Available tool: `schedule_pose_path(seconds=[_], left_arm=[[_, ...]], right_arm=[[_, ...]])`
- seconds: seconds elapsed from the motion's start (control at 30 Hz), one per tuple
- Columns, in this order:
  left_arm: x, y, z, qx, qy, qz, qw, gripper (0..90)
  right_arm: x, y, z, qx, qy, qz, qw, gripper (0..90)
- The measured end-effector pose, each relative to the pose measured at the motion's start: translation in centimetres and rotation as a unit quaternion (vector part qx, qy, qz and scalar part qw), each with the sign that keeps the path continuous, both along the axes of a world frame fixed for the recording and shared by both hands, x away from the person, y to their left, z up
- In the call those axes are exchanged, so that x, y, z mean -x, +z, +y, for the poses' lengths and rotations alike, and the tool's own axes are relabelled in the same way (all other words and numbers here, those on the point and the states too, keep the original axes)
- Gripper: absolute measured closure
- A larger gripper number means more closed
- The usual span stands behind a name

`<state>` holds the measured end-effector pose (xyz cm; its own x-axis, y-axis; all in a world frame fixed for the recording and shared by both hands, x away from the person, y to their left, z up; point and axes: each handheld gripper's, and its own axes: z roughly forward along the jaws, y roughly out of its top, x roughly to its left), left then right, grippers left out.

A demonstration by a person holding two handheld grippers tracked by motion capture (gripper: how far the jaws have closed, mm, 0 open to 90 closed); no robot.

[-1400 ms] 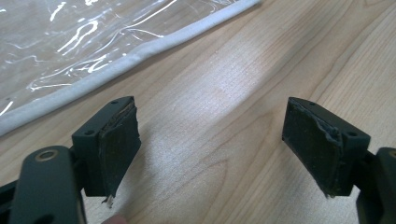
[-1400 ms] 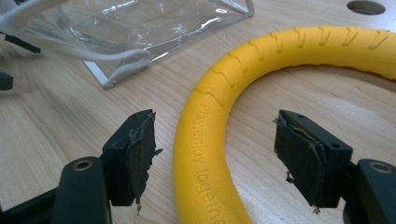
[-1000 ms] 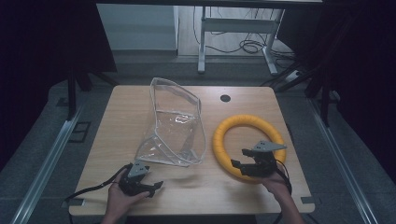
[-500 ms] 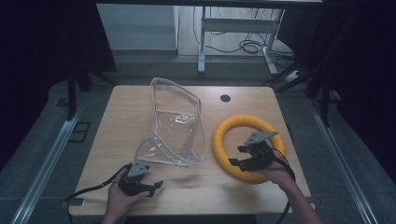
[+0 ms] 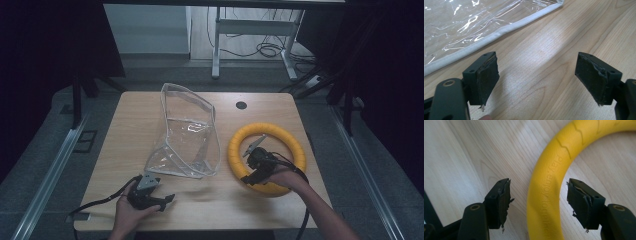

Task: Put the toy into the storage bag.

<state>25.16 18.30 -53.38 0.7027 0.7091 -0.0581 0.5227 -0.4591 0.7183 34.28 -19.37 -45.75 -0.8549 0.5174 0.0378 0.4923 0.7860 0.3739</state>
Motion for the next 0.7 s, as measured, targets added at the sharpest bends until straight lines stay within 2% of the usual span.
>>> schedule_pose_path(seconds=[0.2, 0.23, 0.27, 0.6, 0.7], left_arm=[[0.0, -0.1, -0.1, 0.000, 0.001, 0.004, 1.0000, 18.8], [0.0, -0.1, -0.1, 0.000, 0.001, 0.004, 1.0000, 18.9], [0.0, -0.1, 0.0, 0.001, 0.002, 0.003, 1.0000, 18.9], [0.0, 0.0, 0.0, -0.004, 0.000, 0.002, 1.0000, 18.9], [0.0, -0.1, 0.0, -0.004, 0.000, 0.003, 1.0000, 18.9]], right_arm=[[-0.4, -1.4, 1.0, 0.048, 0.008, 0.025, 0.9985, 35.1], [-0.4, -1.4, 1.0, 0.048, 0.008, 0.025, 0.9985, 35.1], [-0.5, -2.0, 1.3, 0.067, 0.014, 0.027, 0.9973, 35.2], [-1.0, -3.0, 1.8, 0.096, 0.014, 0.036, 0.9946, 36.8], [-1.3, -3.4, 1.8, 0.107, 0.015, 0.046, 0.9931, 37.7]])
